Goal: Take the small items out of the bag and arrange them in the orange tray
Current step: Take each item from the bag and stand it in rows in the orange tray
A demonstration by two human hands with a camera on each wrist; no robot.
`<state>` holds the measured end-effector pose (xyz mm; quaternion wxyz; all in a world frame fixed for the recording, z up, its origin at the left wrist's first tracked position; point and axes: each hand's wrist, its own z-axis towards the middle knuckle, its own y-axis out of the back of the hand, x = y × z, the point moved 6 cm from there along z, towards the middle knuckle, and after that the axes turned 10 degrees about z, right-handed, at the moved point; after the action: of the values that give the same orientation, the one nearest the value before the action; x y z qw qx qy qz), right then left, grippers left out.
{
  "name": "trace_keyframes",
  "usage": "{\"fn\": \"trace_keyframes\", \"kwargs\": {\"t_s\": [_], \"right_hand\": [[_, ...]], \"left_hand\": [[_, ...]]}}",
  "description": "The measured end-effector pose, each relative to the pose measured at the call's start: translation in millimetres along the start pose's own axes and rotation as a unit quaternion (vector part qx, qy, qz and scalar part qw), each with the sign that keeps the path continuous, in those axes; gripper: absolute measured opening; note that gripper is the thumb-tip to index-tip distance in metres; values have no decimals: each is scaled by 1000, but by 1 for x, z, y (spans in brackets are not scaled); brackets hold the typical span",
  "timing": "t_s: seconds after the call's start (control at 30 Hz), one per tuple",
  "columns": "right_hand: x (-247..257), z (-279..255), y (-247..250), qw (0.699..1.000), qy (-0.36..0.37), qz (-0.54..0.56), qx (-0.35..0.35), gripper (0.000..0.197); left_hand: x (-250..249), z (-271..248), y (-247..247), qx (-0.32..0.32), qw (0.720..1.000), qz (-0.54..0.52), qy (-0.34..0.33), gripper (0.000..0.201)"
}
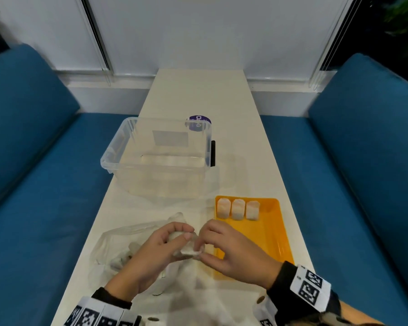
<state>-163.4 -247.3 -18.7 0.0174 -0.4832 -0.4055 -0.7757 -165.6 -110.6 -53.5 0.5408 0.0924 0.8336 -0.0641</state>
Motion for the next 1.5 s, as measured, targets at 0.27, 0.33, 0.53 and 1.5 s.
{"fn": "trace_keyframes", "kwargs": {"t_s": [0.27, 0.33, 0.53, 1.5], "right_hand": [[-21, -2, 8, 934, -171, 298, -96, 4], [-21, -3, 10, 927, -181, 314, -91, 4], [-29, -13, 19, 949, -213, 224, -64, 13], [-218, -46, 109, 868, -459, -185, -33, 26]], "left_hand": [[-9, -11, -2, 39, 995, 82, -30, 70], [-7, -10, -4, 43, 991, 124, -33, 45], [-6, -1, -18, 19, 986, 158, -40, 12], [26, -12, 26, -104, 970, 199, 91, 12]]}}
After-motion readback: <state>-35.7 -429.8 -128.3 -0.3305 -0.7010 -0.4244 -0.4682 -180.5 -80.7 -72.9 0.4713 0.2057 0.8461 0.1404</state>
